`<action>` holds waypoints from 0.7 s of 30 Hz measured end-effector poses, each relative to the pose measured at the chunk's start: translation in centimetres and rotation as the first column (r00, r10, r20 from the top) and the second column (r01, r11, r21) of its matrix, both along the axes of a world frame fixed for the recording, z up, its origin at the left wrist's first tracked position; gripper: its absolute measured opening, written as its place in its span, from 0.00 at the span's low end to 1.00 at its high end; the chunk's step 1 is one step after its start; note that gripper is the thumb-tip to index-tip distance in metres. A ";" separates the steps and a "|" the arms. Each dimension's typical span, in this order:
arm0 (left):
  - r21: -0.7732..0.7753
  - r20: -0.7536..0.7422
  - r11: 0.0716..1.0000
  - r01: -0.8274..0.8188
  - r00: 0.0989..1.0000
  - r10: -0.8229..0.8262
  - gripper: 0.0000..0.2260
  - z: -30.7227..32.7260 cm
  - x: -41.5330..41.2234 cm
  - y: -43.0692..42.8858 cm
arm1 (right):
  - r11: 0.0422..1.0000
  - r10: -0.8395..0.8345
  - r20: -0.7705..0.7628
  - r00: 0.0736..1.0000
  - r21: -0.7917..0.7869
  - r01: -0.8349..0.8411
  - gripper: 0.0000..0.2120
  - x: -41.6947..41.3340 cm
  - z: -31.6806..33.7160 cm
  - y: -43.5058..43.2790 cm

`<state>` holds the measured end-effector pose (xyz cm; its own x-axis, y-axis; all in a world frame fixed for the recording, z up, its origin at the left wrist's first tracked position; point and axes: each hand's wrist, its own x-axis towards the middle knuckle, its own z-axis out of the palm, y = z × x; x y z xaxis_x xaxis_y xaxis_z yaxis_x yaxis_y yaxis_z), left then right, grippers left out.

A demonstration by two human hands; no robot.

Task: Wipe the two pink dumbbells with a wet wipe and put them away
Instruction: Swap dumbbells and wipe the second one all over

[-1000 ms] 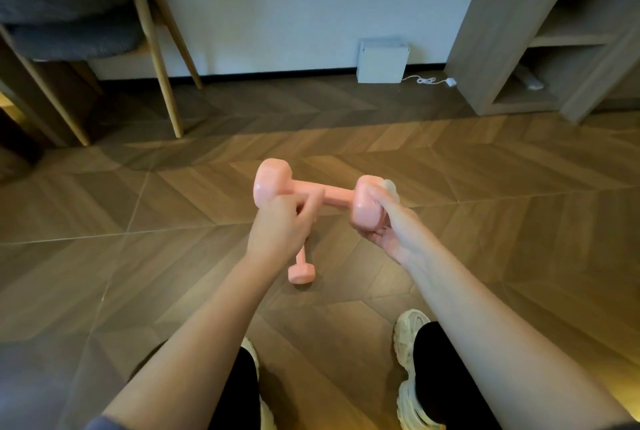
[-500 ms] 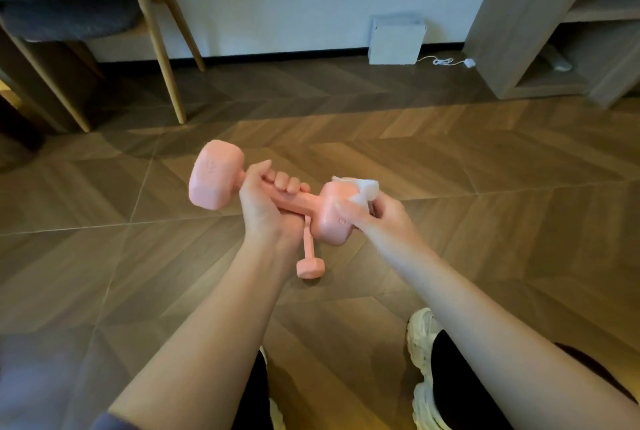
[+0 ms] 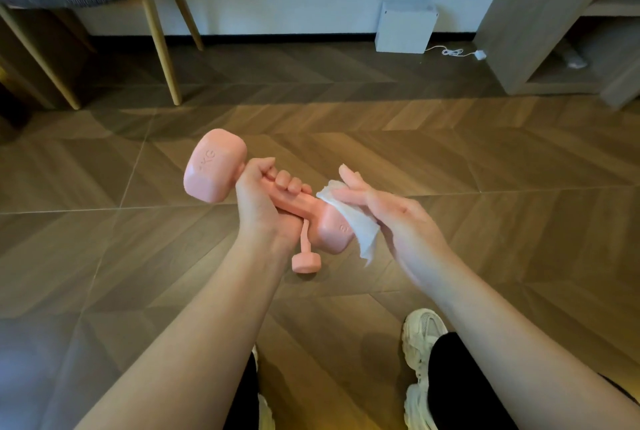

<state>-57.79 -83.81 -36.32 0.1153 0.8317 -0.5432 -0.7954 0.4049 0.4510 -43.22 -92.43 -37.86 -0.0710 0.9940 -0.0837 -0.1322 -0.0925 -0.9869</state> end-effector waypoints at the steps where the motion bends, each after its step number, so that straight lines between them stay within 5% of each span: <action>1: 0.005 -0.004 1.000 0.008 1.000 -0.008 0.14 0.0 0.2 -0.1 | 0.995 -0.093 -0.017 0.996 -0.025 0.093 0.13 -0.2 0.0 0.0; 5: 0.038 -0.031 0.998 0.050 0.998 -0.049 0.14 0.0 0.6 -0.5 | 0.932 -0.224 -0.045 0.974 -0.301 0.200 0.28 -0.3 -0.1 0.2; 8: 0.061 -0.039 0.996 0.067 0.997 -0.065 0.14 0.1 0.8 -0.7 | 0.883 -0.132 -0.190 0.973 -0.469 0.028 0.19 -0.5 0.2 0.4; 14: 0.086 -0.032 0.995 0.056 0.998 -0.054 0.14 0.1 0.4 -0.2 | 0.884 -0.122 -0.437 0.891 -0.455 -0.102 0.22 0.2 -0.3 0.7; 18: 0.114 -0.030 0.992 0.054 0.998 -0.051 0.14 0.0 0.3 -0.2 | 0.847 -0.002 -0.402 0.916 -0.488 -0.212 0.32 -0.1 -1.0 0.7; 21: 0.088 -0.017 0.996 0.025 1.000 -0.024 0.14 0.0 0.6 -0.2 | 0.844 -0.050 -0.436 0.898 -0.499 -0.195 0.29 -0.3 -1.0 1.1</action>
<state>-57.19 -83.98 -36.33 0.1281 0.8736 -0.4694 -0.7782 0.3819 0.4985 -43.53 -91.37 -38.83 -0.2909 0.7980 -0.5278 -0.4888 -0.5982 -0.6350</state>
